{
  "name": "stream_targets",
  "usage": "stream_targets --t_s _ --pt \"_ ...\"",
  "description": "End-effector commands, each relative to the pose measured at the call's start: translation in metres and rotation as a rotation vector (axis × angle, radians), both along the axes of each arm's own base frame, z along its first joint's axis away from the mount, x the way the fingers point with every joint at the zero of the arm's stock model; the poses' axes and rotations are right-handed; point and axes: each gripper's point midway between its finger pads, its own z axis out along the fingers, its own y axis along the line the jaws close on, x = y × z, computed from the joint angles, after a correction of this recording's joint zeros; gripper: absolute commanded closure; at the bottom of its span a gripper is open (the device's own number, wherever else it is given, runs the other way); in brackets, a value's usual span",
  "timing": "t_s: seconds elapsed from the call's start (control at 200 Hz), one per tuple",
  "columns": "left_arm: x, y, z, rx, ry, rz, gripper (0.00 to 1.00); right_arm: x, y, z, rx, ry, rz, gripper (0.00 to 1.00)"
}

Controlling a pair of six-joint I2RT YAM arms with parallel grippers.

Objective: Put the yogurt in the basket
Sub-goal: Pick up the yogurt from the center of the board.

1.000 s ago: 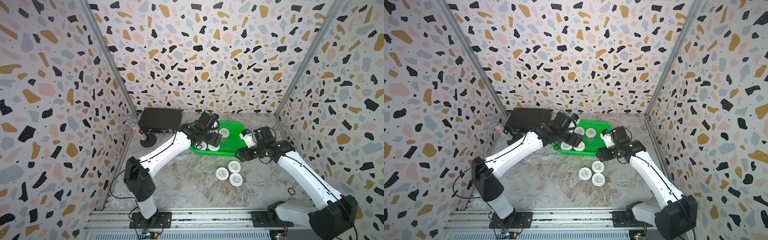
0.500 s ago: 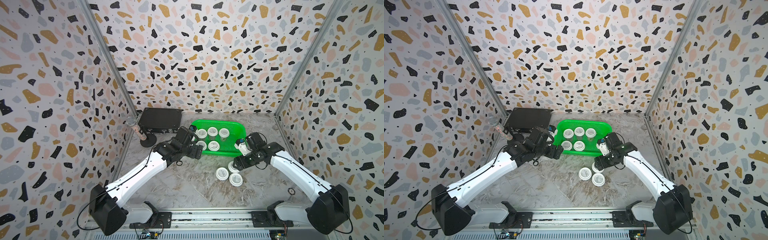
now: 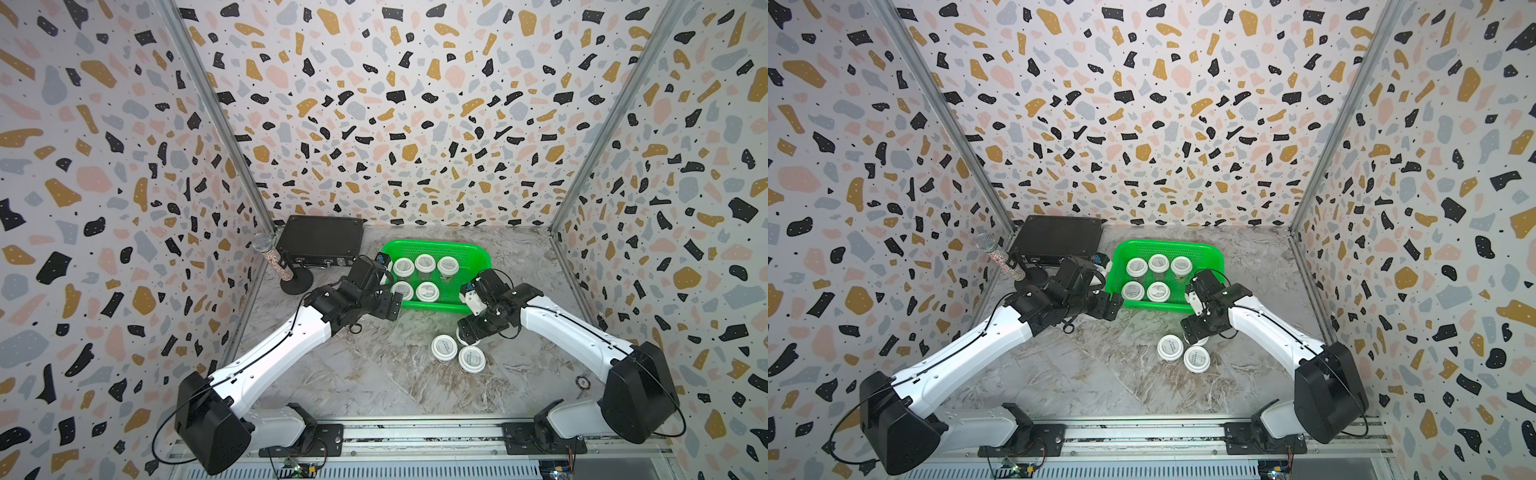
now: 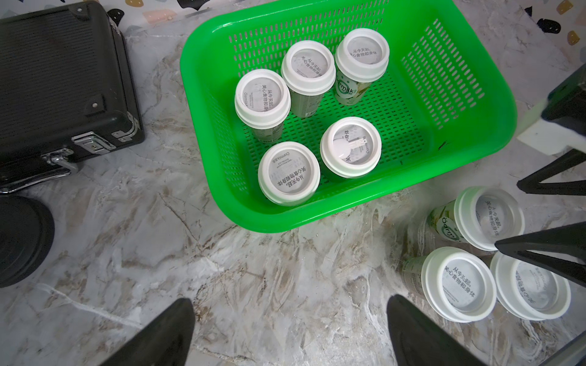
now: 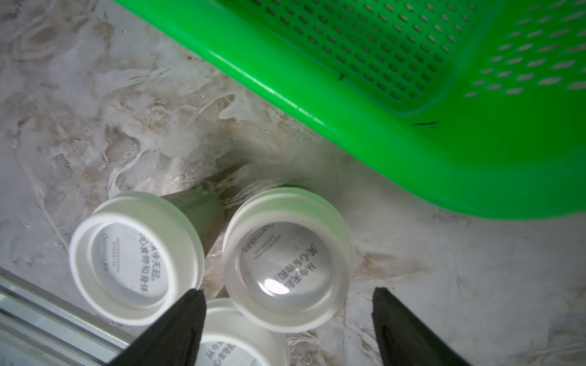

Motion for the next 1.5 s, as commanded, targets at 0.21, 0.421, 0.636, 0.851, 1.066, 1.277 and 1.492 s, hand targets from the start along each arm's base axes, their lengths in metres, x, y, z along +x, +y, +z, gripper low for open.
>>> stream_targets --t_s 0.21,0.421,0.636,0.851,1.066,1.277,1.492 --pt "0.006 0.002 0.004 0.011 -0.030 0.002 0.02 0.016 0.006 0.007 -0.013 -0.040 -0.024 0.17" --pt "0.007 0.003 0.003 0.017 -0.029 0.008 0.02 0.013 0.010 0.004 0.000 -0.017 -0.015 0.19" --pt "0.008 0.004 0.002 0.021 -0.029 0.012 0.02 0.008 0.009 -0.002 -0.007 0.009 -0.007 0.20" --pt "0.009 0.004 0.003 0.021 -0.031 0.013 0.02 0.008 0.008 -0.005 -0.020 0.014 -0.011 0.26" --pt "0.009 0.005 0.001 0.025 -0.029 0.015 0.02 0.006 0.005 -0.005 -0.031 0.024 -0.011 0.32" --pt "0.009 0.006 0.002 0.024 -0.030 0.018 0.02 0.006 0.011 0.025 0.041 -0.042 0.004 0.33" --pt "0.009 0.006 0.001 0.026 -0.027 0.016 0.02 0.005 0.025 0.073 0.172 -0.126 0.046 0.33"
